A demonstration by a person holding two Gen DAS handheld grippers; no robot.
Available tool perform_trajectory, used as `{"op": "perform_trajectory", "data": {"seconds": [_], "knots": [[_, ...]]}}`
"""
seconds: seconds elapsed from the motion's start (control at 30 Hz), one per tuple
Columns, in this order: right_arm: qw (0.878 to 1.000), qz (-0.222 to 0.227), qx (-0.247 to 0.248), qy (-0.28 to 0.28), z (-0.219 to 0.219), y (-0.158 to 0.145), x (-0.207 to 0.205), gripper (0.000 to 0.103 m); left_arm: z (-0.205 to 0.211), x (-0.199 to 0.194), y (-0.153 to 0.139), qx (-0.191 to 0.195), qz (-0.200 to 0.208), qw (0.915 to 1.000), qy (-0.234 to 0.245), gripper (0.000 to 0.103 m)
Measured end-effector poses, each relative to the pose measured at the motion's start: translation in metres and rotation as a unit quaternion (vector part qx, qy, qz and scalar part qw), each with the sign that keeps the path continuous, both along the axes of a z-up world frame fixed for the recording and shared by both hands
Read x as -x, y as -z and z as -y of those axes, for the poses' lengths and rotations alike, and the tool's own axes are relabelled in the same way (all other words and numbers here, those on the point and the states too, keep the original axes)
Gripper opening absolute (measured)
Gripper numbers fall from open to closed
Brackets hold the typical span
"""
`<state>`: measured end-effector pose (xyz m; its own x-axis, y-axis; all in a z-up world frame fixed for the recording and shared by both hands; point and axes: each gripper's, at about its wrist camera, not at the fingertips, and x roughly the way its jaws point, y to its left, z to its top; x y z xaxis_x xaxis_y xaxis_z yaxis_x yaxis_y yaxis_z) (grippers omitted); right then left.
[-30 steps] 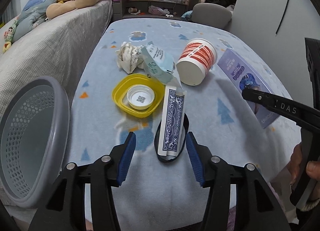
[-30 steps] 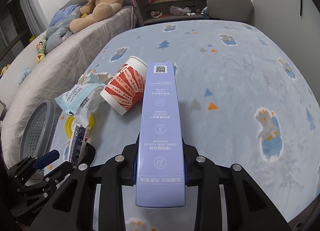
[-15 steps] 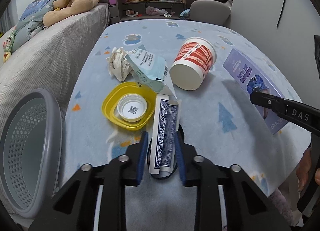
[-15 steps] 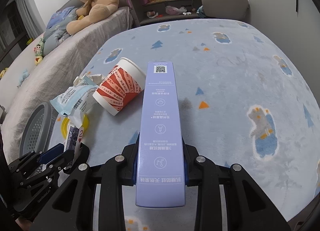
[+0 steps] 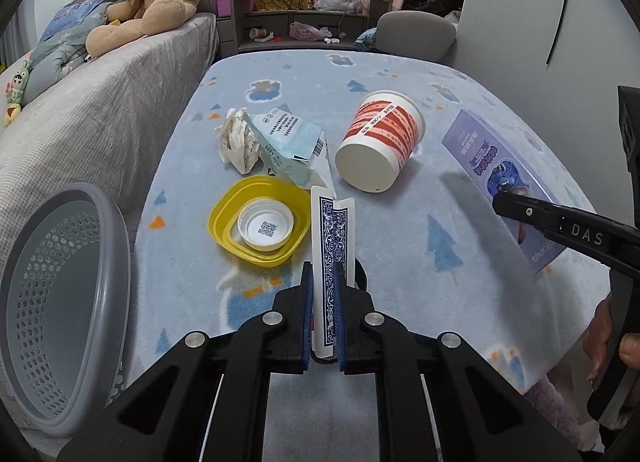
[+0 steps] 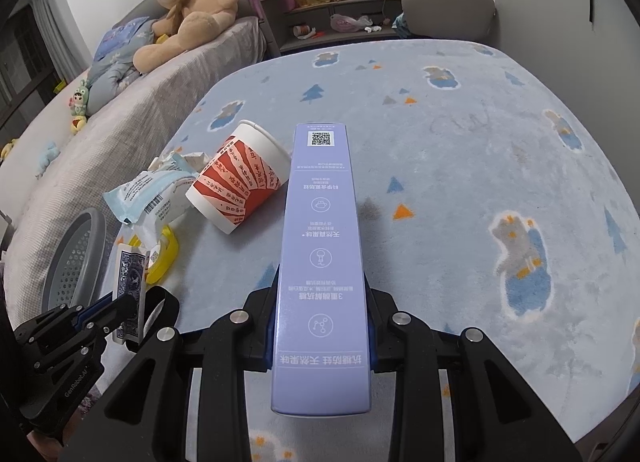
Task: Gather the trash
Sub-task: 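Carry the card and lavender box over the grey basket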
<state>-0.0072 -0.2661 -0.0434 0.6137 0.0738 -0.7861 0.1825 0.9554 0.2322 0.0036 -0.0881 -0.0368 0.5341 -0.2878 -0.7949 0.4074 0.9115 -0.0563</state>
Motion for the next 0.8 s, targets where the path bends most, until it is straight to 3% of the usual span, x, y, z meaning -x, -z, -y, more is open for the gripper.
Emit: {"op": "perform_trajectory", "data": {"seconds": [0.47, 0.8], "knots": [[1.0, 0.01, 0.009, -0.008, -0.011, -0.011, 0.007, 0.031, -0.014, 0.017, -0.026, 0.022, 0.034, 0.9992, 0.004, 0.009], [0.999, 0.026, 0.009, -0.026, -0.029, -0.028, 0.007, 0.031, -0.038, 0.025, -0.037, 0.031, 0.05, 0.9981, -0.02, 0.009]]}}
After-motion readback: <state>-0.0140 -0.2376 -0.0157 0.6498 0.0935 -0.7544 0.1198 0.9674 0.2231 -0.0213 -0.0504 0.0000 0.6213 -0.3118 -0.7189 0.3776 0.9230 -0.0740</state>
